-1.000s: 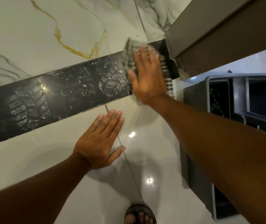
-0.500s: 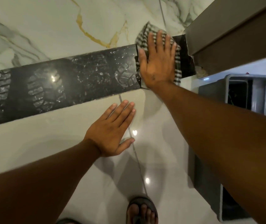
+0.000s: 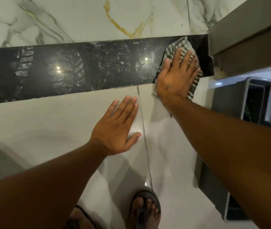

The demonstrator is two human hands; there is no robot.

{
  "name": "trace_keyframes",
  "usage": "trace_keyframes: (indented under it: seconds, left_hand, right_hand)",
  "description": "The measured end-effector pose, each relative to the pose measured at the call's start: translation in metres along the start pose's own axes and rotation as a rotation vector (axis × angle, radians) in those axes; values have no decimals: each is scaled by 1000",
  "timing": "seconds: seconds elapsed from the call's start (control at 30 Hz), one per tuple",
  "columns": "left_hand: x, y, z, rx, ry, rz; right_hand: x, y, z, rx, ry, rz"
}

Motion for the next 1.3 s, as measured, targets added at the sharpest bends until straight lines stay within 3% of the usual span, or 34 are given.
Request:
trace_keyframes:
  seconds: [0.07, 0.17, 0.23, 0.3, 0.4, 0.47, 0.53, 0.6, 0.7, 0.77, 0.83, 0.9, 0.97, 1.03, 1.1, 1.17, 1.3]
  left_hand:
    - [-1, -1, 0, 26, 4, -4]
    - [1, -6, 2, 115, -5, -19]
    - [8, -21, 11, 142, -2, -20]
    - [17, -41, 25, 134, -3, -32]
    - [25, -60, 42, 138, 9, -31]
    - [22, -58, 43, 148, 6, -37]
    - [22, -59, 42, 148, 19, -43]
    - [21, -60, 43, 142, 40, -49]
    - [23, -61, 43, 215, 30, -57]
    - [26, -70, 47, 272, 32, -75]
    - [34, -88, 59, 300, 39, -97]
    - [41, -108, 75, 330, 45, -114]
    - [44, -117, 84, 356, 47, -114]
    - [42, -116, 85, 360, 52, -123]
    - [43, -117, 83, 352, 57, -121]
    - [43, -117, 83, 393, 46, -121]
    - [47, -138, 90, 527, 62, -131]
  right_hand:
    - [3, 10, 43, 21, 25, 2]
    - [5, -12, 88, 355, 1, -41]
    - [4, -41, 82, 658, -5, -59]
    - [1, -51, 51, 763, -2, -45]
    - [-1, -37, 20, 486, -34, -34]
    - [2, -22, 34, 189, -33, -9]
    - [9, -12, 70, 6, 1, 9]
    - [13, -7, 114, 90, 13, -4]
    - [13, -31, 151, 548, -12, -78]
    - [7, -50, 132, 834, -24, -98]
    - [1, -54, 84, 968, -39, -105]
    - [-2, -48, 41, 879, -68, -85]
    - [-5, -40, 33, 582, -83, -80]
    - [0, -42, 68, 261, -76, -74]
    - [9, -51, 124, 126, -41, -45]
    - [16, -70, 189, 247, 2, -58]
    - [19, -126, 244, 787, -4, -116]
Point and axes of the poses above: each hand's wrist, its own y-axis towards the middle knuckle, its own x-axis out of the back of the hand, z = x × y, the point moved 3 cm from there along y, towards the middle knuckle, and after that the axes turned 15 degrees about -y, right-handed, at the moved point
